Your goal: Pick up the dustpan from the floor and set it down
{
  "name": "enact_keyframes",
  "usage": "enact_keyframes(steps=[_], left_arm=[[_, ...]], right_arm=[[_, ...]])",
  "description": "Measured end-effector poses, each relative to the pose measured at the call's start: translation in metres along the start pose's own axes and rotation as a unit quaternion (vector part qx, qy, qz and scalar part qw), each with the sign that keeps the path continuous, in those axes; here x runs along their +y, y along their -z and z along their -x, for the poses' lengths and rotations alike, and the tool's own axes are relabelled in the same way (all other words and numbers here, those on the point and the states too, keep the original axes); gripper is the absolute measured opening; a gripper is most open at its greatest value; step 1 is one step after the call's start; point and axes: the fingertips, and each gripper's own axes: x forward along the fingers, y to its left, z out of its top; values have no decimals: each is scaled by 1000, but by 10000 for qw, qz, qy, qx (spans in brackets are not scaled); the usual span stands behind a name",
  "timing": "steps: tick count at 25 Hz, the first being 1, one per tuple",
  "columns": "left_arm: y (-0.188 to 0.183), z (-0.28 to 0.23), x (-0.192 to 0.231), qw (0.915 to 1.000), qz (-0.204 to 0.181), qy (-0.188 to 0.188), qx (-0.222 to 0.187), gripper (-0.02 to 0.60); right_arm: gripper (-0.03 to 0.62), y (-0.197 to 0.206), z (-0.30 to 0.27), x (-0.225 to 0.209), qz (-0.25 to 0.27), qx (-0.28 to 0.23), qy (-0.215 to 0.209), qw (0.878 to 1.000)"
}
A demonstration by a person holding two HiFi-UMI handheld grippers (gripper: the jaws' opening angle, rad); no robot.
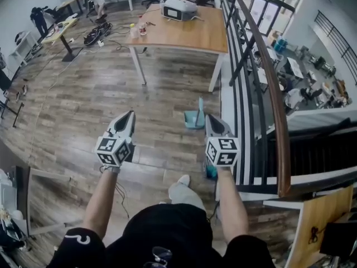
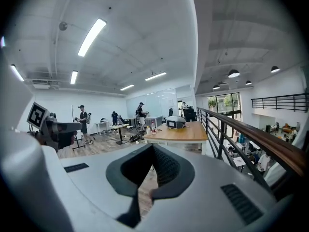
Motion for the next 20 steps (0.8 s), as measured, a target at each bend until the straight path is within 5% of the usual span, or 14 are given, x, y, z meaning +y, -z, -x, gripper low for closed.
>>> enact_keyframes(steps=[20], left_arm=[[-6, -172, 11, 9986, 7, 279, 442, -2]], right_arm=[[-5, -7, -135, -96, -52, 428, 145, 9990]])
